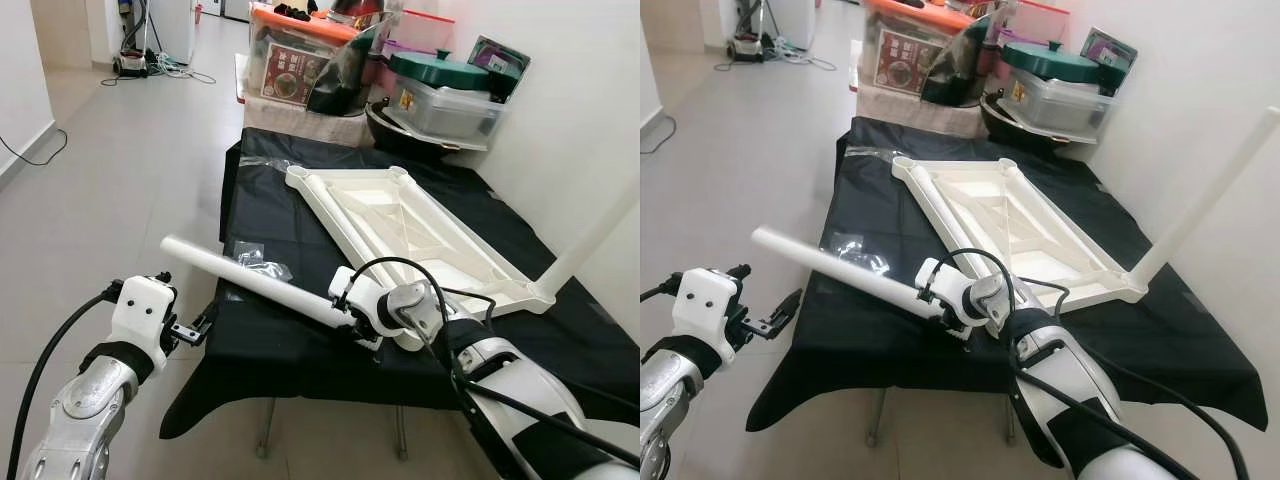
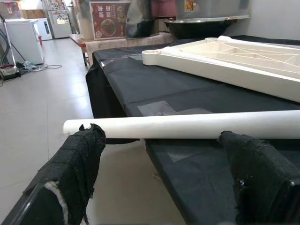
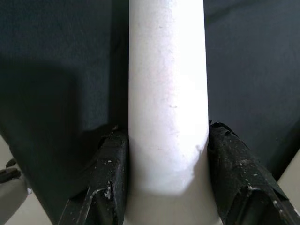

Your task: Building children table

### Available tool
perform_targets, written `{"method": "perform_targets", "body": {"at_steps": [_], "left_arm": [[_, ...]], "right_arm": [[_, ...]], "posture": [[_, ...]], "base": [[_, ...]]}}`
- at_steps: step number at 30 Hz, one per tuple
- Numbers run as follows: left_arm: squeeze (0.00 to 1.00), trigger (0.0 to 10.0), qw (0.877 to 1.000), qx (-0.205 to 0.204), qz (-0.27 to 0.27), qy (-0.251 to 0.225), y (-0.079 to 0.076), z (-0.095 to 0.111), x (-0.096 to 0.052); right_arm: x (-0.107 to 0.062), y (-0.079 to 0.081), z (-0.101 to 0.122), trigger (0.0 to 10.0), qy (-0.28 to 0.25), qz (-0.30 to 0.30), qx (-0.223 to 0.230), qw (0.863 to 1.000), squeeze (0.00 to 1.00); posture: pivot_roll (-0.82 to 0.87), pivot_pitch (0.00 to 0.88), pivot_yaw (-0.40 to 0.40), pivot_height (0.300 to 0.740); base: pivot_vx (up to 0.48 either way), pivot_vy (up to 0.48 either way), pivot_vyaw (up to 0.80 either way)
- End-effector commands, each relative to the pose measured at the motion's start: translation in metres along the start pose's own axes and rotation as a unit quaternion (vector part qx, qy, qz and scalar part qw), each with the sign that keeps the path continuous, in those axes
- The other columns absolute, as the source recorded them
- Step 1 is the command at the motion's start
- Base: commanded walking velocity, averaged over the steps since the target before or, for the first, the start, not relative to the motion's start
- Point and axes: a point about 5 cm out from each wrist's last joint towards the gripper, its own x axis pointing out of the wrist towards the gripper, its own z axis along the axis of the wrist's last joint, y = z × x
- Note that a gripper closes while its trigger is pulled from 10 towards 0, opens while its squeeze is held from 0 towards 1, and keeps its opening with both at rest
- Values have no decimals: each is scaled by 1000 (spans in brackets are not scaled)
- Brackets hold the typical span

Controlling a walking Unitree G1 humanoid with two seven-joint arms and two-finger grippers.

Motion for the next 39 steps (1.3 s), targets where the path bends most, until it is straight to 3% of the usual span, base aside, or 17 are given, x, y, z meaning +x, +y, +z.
{"method": "perform_targets", "body": {"at_steps": [1, 5, 11, 12, 13, 15, 18, 21, 23, 26, 30, 31, 32, 33, 34, 35, 39], "left_arm": [[0, 10000, 1000, -3, -11, 1, -7, -1, 2], [0, 10000, 1000, -3, -14, 0, -7, -1, 3], [0, 10000, 1000, -5, -17, -3, -7, 0, 5], [0, 10000, 1000, -8, -22, -5, -8, 1, 5], [0, 10000, 1000, -12, -27, -6, -8, 1, 6], [0, 10000, 999, -16, -33, -6, -9, 2, 6], [0, 10000, 996, -39, -73, -17, -18, 6, 6], [0, 10000, 993, -58, -99, -21, -24, 9, 6], [0, 10000, 986, -81, -143, -26, -31, 13, 4], [0, 10000, 983, -91, -158, -29, -33, 15, 3], [0, 10000, 983, -98, -154, -33, -30, 17, 4], [0, 10000, 982, -111, -149, -43, -26, 21, 5], [0, 10000, 982, -111, -149, -43, -26, 21, 5], [0, 10000, 980, -123, -146, -54, -21, 26, 4], [0, 10000, 976, -145, -144, -73, -15, 34, 3], [0, 10000, 976, -145, -144, -73, -15, 34, 3], [0, 10000, 966, -188, -134, -113, -2, 48, -1]], "right_arm": [[1, 6, -28, 0, 36, 15, 40, 998, 0], [-1, 5, -29, 0, 12, 20, 67, 998, 0], [-6, -2, -7, 0, -90, 30, 133, 987, 0], [-14, -11, 19, 0, -191, 28, 195, 962, 0], [-19, -17, 33, 0, -244, 26, 228, 942, 0], [-25, -22, 45, 0, -288, 26, 255, 923, 0], [-37, -31, 81, 0, -405, 6, 317, 858, 0], [-36, -30, 90, 0, -425, -9, 337, 840, 0], [-36, -28, 101, 0, -450, -17, 365, 815, 0], [-34, -22, 110, 0, -468, -6, 367, 804, 0], [-31, 0, 122, 0, -488, 29, 296, 820, 0], [-27, 12, 121, 0, -491, 41, 246, 835, 0], [-27, 12, 121, 0, -491, 41, 246, 835, 0], [-24, 19, 114, 0, -483, 43, 215, 848, 0], [-20, 18, 101, 0, -465, 21, 200, 862, 0], [-20, 18, 101, 0, -465, 21, 200, 862, 0], [-19, 9, 69, 0, -424, -43, 152, 892, 0]], "posture": [[164, 0, -242, 740], [160, 0, -234, 740], [154, 0, -223, 740], [152, 0, -219, 740], [149, 0, -213, 740], [149, 0, -213, 740], [143, 0, -199, 740], [144, 0, -189, 740], [145, 0, -186, 740], [147, 0, -180, 740], [150, 0, -179, 740], [154, 0, -179, 740], [154, 0, -179, 740], [157, 0, -181, 740], [160, 0, -185, 740], [160, 0, -185, 740], [157, 0, -184, 740]], "base": [[0, 0, 0], [0, 0, 0], [0, 0, 0], [0, 0, 0], [0, 0, 0], [0, 0, 0], [0, 0, 0], [0, 0, 0], [0, 0, 0], [0, 0, 0], [0, 0, 0], [0, 0, 0], [0, 0, 0], [0, 0, 0], [0, 0, 0], [0, 0, 0], [0, 0, 0]]}}
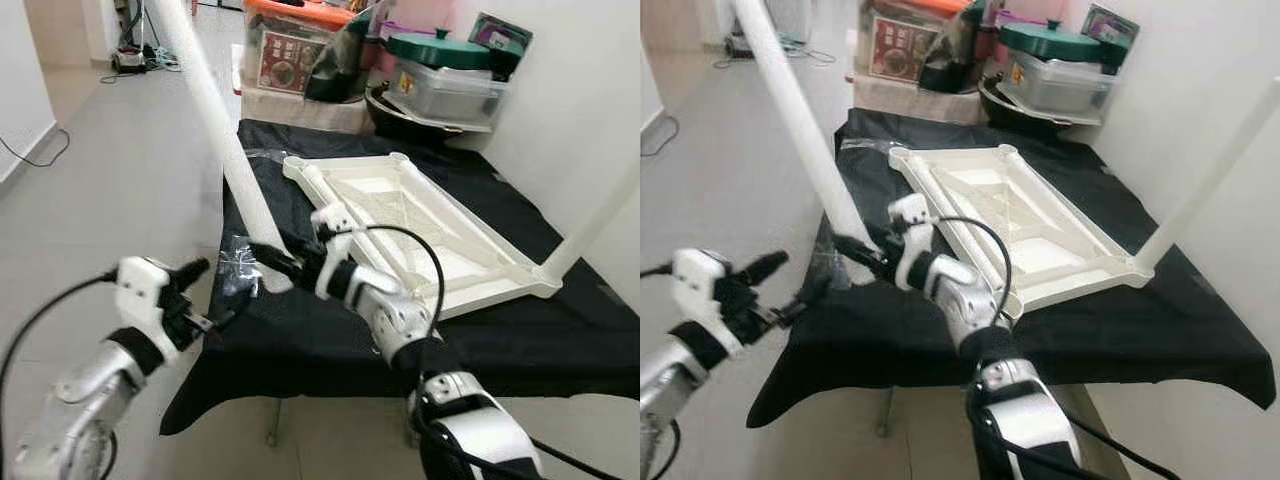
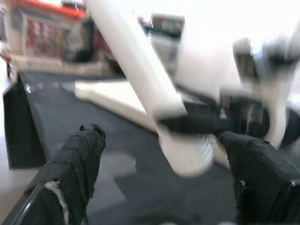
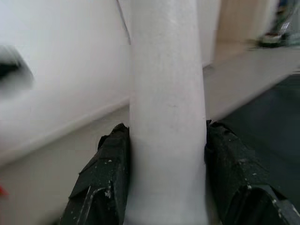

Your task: Building children table

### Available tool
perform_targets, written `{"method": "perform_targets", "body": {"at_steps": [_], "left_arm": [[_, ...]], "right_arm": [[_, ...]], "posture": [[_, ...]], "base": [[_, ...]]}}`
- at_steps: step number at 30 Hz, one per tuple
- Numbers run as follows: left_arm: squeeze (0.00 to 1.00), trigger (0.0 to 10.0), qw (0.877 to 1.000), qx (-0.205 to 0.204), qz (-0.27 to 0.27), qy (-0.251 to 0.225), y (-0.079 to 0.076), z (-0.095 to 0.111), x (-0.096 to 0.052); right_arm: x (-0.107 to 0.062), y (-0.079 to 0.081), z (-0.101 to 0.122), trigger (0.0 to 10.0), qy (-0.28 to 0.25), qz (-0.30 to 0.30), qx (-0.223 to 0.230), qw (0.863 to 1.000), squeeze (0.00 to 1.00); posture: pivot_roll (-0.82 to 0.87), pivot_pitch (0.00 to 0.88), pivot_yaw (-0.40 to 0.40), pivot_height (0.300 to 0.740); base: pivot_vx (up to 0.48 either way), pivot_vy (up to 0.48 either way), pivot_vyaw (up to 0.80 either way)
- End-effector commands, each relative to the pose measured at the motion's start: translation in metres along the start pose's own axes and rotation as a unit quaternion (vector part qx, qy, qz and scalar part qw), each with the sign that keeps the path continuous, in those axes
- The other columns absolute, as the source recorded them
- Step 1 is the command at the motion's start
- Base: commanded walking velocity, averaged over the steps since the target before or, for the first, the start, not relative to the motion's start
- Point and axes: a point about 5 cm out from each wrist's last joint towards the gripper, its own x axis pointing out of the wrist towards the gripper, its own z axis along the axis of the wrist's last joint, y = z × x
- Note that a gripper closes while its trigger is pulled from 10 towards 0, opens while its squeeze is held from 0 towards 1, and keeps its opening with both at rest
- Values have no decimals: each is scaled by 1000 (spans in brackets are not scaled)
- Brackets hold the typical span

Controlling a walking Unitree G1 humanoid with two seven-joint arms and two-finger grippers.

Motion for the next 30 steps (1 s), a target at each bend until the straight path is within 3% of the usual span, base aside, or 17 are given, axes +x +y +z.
{"method": "perform_targets", "body": {"at_steps": [1, 3, 5, 9, 18, 21, 30], "left_arm": [[0, 10000, 1000, -17, -8, -14, -3, 5, 1], [0, 10000, 999, -24, -1, -23, 1, 9, 0], [0, 10000, 1000, -23, 3, -21, 2, 8, 1], [0, 10000, 999, -32, 15, -23, 6, 6, 2], [0, 10000, 997, -72, 6, -38, 8, 7, 14], [0, 10000, 994, -93, -6, -48, 5, 10, 24], [0, 10000, 992, -102, 10, -77, 10, 20, 28]], "right_arm": [[-8, -6, -3, 0, 2, -17, -25, 1000, 0], [-24, -14, -8, 0, 9, -26, -52, 998, 0], [-27, -14, -8, 0, 6, -19, -54, 998, 0], [-35, -2, -9, 0, -2, 26, -64, 998, 0], [-39, 20, -20, 0, 13, 88, -105, 990, 0], [-38, 29, -26, 0, 19, 112, -129, 985, 0], [-42, 31, -30, 0, 23, 122, -137, 983, 0]], "posture": [[157, 0, -184, 740], [149, 0, -180, 740], [149, 0, -180, 740], [134, 0, -169, 740], [125, 0, -159, 740], [122, 0, -160, 740], [119, 0, -160, 740]], "base": [[0, 0, 0], [0, 0, 0], [0, 0, 0], [0, 0, 0], [0, 0, 0], [0, 0, 0], [0, 0, 0]]}}
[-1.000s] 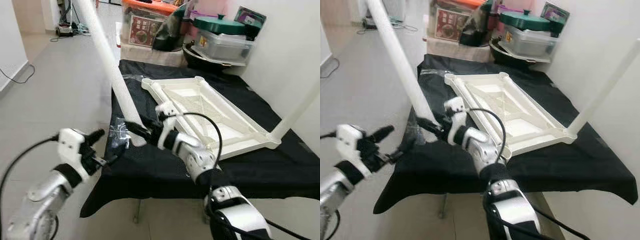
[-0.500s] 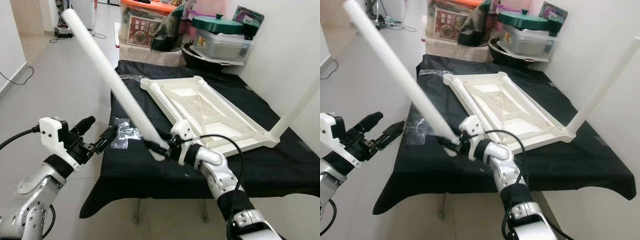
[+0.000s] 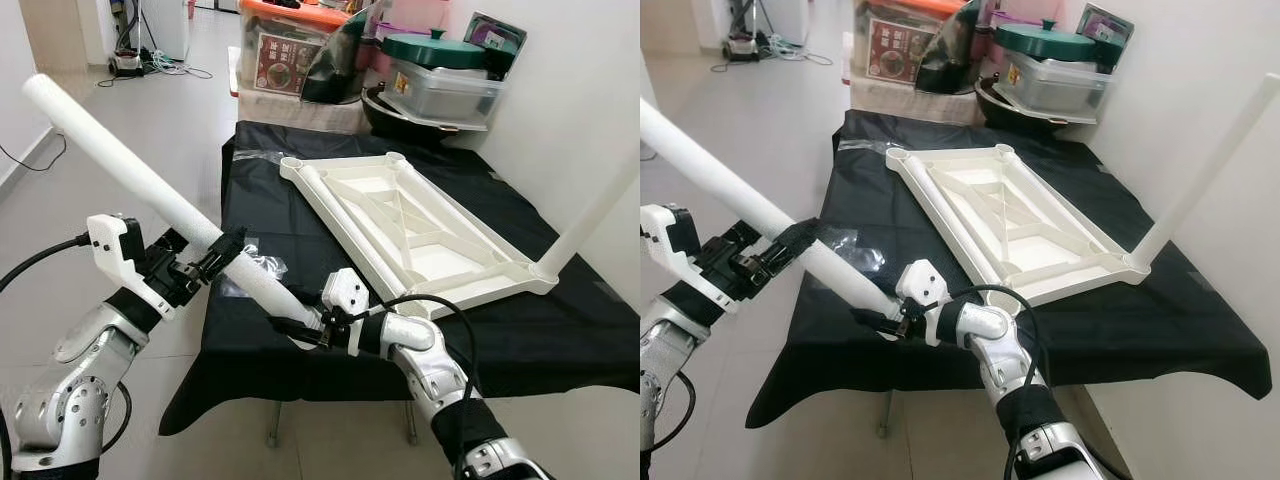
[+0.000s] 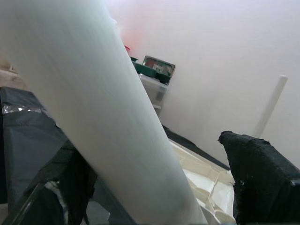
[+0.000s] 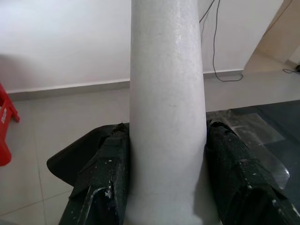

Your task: Building children table

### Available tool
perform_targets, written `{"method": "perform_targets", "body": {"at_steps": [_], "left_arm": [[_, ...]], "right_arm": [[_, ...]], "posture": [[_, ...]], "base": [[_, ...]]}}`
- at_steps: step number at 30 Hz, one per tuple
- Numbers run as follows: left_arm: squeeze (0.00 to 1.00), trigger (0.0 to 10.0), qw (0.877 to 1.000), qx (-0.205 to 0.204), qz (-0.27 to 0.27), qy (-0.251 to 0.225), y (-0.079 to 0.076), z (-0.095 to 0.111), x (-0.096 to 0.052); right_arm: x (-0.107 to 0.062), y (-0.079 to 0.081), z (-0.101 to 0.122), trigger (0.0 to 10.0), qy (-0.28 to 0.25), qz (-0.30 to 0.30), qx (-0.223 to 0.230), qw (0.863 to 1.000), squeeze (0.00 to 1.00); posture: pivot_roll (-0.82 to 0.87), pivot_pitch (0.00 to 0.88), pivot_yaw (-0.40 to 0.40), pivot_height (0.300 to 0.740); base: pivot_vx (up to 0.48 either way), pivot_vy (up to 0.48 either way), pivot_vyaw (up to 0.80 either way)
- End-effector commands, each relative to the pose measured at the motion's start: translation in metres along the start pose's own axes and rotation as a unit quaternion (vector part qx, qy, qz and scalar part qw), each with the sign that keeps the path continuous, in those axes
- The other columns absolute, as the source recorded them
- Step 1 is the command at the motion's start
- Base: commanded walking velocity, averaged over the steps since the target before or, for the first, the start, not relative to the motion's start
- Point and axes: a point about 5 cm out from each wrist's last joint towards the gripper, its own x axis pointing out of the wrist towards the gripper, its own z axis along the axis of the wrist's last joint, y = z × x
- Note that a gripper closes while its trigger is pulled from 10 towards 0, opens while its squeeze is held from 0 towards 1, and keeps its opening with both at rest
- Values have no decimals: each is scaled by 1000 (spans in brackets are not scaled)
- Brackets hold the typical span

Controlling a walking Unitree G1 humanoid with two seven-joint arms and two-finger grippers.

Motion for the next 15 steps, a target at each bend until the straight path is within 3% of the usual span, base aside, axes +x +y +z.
{"method": "perform_targets", "body": {"at_steps": [1, 2, 3, 4, 5, 6, 7, 8, 15], "left_arm": [[0, 10000, 1000, -11, 5, -11, 1, 3, 3], [0, 10000, 999, -12, 37, -30, 12, 9, 2], [0, 10000, 999, -12, 37, -30, 12, 9, 2], [0, 3961, 997, -10, 64, -48, 21, 15, 0], [0, 3961, 997, -10, 64, -48, 21, 15, 0], [0, 1137, 995, -11, 83, -61, 27, 18, -2], [0, 1137, 995, -11, 83, -61, 27, 18, -2], [0, 0, 993, -15, 91, -68, 29, 20, -3], [0, 0, 992, -18, 96, -79, 26, 16, -1]], "right_arm": [[-6, -2, 1, 0, 0, -1, -12, 1000, 0], [-10, 0, 0, 0, 4, 3, -13, 1000, 0], [-10, 0, 0, 0, 4, 3, -13, 1000, 0], [-13, 2, 0, 0, 7, 7, -14, 1000, 0], [-13, 2, 0, 0, 7, 7, -14, 1000, 0], [-15, 3, 0, 0, 9, 10, -15, 1000, 0], [-15, 3, 0, 0, 9, 10, -15, 1000, 0], [-16, 4, 0, 0, 11, 13, -17, 1000, 0], [-16, 4, 0, 0, 12, 14, -27, 999, 0]], "posture": [[119, 0, -160, 740], [118, 0, -159, 740], [118, 0, -159, 740], [116, 0, -158, 740], [116, 0, -158, 740], [116, 0, -158, 740], [116, 0, -158, 740], [116, 0, -158, 740], [113, 0, -157, 740]], "base": [[0, 0, 0], [0, 0, 0], [0, 0, 0], [0, 0, 0], [0, 0, 0], [0, 0, 0], [0, 0, 0], [0, 0, 0], [0, 0, 0]]}}
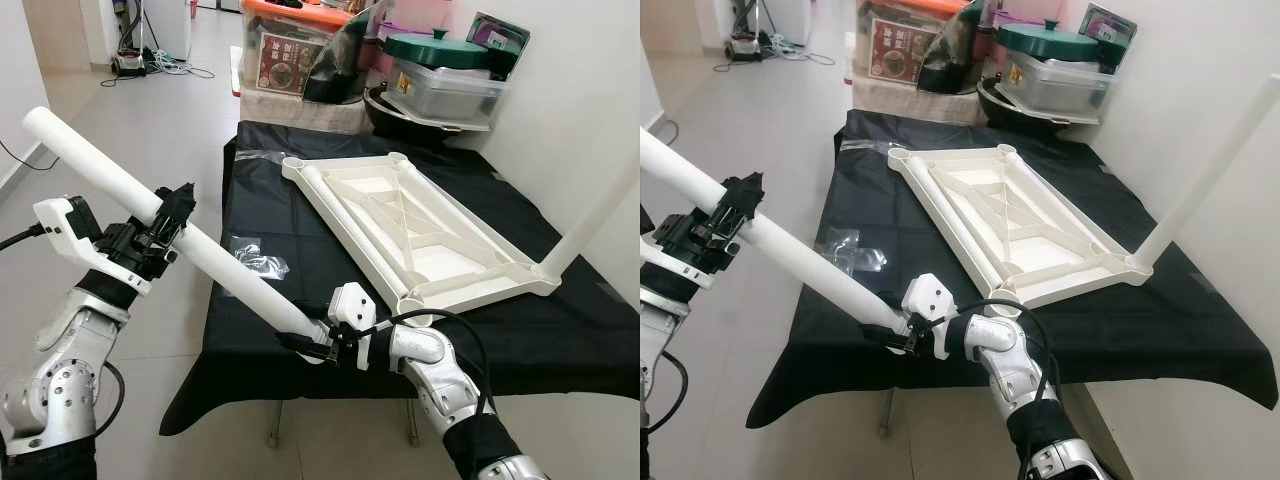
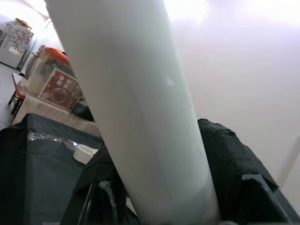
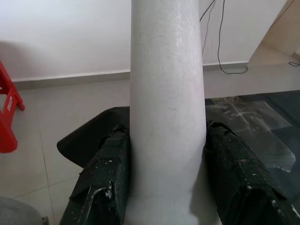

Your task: Building children table

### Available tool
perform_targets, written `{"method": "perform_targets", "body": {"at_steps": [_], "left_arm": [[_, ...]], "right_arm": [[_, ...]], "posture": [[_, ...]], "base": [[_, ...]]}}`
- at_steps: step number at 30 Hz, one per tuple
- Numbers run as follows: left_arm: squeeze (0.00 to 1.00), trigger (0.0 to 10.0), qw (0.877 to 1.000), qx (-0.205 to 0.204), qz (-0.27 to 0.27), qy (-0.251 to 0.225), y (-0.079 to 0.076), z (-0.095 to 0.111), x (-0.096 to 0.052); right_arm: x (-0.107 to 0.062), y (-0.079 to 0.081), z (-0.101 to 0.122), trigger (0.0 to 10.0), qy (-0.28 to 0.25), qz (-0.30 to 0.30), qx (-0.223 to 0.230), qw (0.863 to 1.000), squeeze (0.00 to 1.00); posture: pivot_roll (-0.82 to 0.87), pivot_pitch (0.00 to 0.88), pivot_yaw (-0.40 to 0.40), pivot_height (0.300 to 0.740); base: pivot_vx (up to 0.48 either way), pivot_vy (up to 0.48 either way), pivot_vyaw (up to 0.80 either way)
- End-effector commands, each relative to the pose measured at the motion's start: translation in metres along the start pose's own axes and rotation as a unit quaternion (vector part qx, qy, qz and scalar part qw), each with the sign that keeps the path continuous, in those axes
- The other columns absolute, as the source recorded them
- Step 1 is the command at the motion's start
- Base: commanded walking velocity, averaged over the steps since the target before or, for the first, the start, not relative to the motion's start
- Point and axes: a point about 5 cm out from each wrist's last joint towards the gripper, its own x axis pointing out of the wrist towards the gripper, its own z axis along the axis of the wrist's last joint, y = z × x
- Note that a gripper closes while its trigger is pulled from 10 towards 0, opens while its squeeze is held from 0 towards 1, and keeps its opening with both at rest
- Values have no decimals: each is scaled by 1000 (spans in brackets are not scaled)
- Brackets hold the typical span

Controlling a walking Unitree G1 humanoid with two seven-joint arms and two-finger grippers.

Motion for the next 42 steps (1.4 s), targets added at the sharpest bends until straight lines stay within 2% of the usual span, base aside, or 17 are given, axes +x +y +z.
{"method": "perform_targets", "body": {"at_steps": [1, 8, 9, 15, 16, 20, 21, 22, 29, 32, 33, 36, 37, 39, 40, 41, 42], "left_arm": [[0, 0, 1000, 18, 22, 8, 4, -4, 0], [0, 0, 1000, 9, 13, 5, -2, -6, 3], [0, 0, 1000, 7, 10, 7, -5, -7, 5], [0, 0, 1000, 16, 0, 18, -11, -12, 7], [0, 0, 999, 24, -13, 26, -16, -17, 9], [0, 0, 998, 33, -34, 40, -26, -25, 11], [0, 0, 997, 36, -43, 46, -30, -30, 13], [0, 0, 997, 38, -49, 50, -33, -32, 14], [0, 0, 995, 42, -65, 61, -41, -41, 16], [0, 0, 995, 43, -66, 64, -42, -43, 16], [0, 0, 994, 50, -65, 67, -42, -45, 15], [0, 0, 994, 54, -64, 68, -42, -45, 14], [0, 0, 994, 57, -60, 68, -41, -45, 13], [0, 0, 994, 57, -60, 68, -41, -45, 13], [0, 0, 994, 61, -54, 67, -39, -45, 11], [0, 0, 994, 61, -54, 67, -39, -45, 11], [0, 0, 995, 64, -46, 65, -36, -44, 10]], "right_arm": [[-4, -4, 7, 0, -9, -2, -24, 1000, 0], [-2, -7, 6, 0, 10, -12, -39, 999, 0], [0, -9, 4, 10000, 31, -20, -48, 998, 0], [3, -16, 5, 10000, 62, -32, -59, 996, 0], [8, -18, 10, 10000, 77, -25, -61, 995, 1000], [19, -19, 22, 10000, 91, -21, -52, 994, 1000], [26, -19, 30, 10000, 95, -19, -37, 995, 427], [32, -17, 36, 10000, 96, -15, -28, 995, 0], [55, -3, 53, 10000, 94, 1, 5, 996, 0], [62, -4, 54, 10000, 103, -15, -6, 995, 0], [64, -9, 65, 10000, 95, -37, -31, 994, 0], [63, -11, 71, 10000, 89, -43, -44, 994, 0], [60, -11, 81, 10000, 79, -35, -56, 995, 0], [60, -11, 81, 10000, 79, -35, -56, 995, 0], [49, -10, 89, 10000, 71, 3, -75, 995, 0], [49, -10, 89, 10000, 71, 3, -75, 995, 0], [35, -10, 91, 10000, 81, 33, -92, 992, 0]], "posture": [[110, 0, -159, 740], [110, 0, -160, 740], [110, 0, -160, 740], [110, 0, -162, 740], [111, 0, -163, 740], [112, 0, -166, 740], [112, 0, -166, 740], [112, 0, -166, 740], [107, 0, -163, 740], [116, 0, -169, 740], [124, 0, -175, 740], [124, 0, -175, 740], [128, 0, -180, 740], [128, 0, -180, 740], [126, 0, -182, 740], [126, 0, -182, 740], [119, 0, -178, 740]], "base": [[0, 0, 0], [0, 0, 0], [0, 0, 0], [0, 0, 0], [0, 0, 0], [0, 0, 0], [0, 0, 0], [0, 0, 0], [0, 0, 0], [0, 0, 0], [0, 0, 0], [0, 0, 0], [0, 0, 0], [0, 0, 0], [0, 0, 0], [0, 0, 0], [0, 0, 0]]}}
